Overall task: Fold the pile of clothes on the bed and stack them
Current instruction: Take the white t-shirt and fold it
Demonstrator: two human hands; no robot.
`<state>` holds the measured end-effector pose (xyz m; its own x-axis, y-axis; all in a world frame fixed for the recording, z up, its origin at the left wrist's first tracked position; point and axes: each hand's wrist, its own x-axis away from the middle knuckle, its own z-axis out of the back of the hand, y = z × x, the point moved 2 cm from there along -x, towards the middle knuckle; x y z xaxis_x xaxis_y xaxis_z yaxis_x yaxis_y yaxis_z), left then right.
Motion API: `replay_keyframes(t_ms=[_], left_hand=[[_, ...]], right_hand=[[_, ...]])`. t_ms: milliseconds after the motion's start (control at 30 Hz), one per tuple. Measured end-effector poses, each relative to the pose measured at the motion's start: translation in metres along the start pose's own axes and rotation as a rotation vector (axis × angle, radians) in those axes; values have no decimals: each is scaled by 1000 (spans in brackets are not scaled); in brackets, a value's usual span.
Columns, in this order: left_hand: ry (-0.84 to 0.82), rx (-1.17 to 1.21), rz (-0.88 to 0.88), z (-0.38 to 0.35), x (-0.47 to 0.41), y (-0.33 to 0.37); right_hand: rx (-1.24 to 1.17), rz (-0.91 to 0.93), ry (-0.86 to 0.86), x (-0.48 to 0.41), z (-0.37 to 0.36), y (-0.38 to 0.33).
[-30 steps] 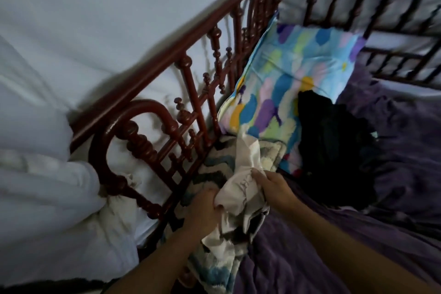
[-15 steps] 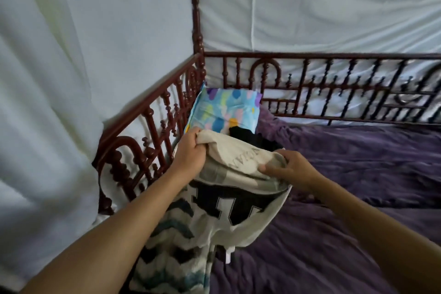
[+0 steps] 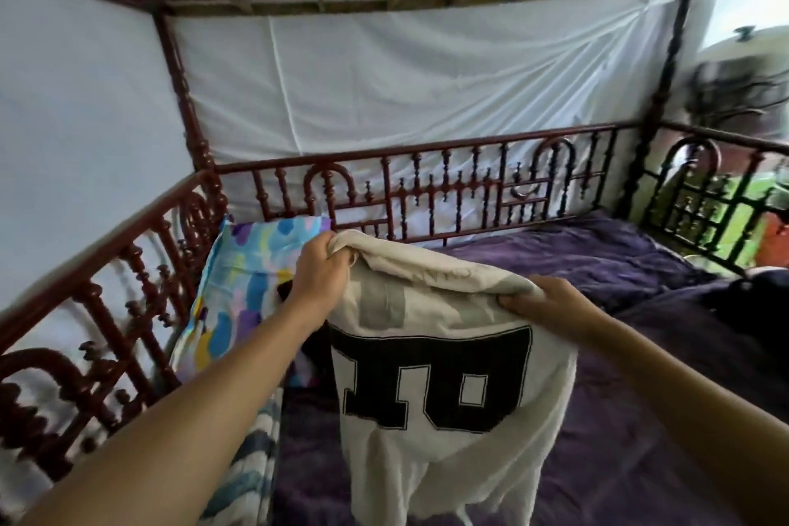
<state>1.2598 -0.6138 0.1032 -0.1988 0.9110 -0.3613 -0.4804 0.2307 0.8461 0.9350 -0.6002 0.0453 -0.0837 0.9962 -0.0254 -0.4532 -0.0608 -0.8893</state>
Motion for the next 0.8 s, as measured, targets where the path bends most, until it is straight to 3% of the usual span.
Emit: replay_keyframes(t_ms=[100,233,300,333,400,500,567,633,733,800], left_hand=[[17,-9,-19,-49,-4,35],[112,-110,-18,-102,-11,54],[156,-183,35,-126,-11,46],[167,-232,86,-136,-10,38],[109,-382,182,-153,-4,20],[-200,-676,289,-170,8,-8],[-392,-798,330,-180,18,-19],[-456,-841,344,-191,27,-24],[-341,-842,394,-208,25,-27],[-249,-673,478,-216,12,-30]], right_hand=[[74,-141,-196,23,60,28],[744,-302,-244,39,127,84],[845,-270,-226,40,154,106],[802,-239,-190,41,167,113],[451,-211,-21,40,189,121],[73,-96,134,34,201,109],[38,9,91,25,196,89],[80,93,34,15,187,69],[202,167,49,-4,181,58],[236,163,90,-13,190,59]])
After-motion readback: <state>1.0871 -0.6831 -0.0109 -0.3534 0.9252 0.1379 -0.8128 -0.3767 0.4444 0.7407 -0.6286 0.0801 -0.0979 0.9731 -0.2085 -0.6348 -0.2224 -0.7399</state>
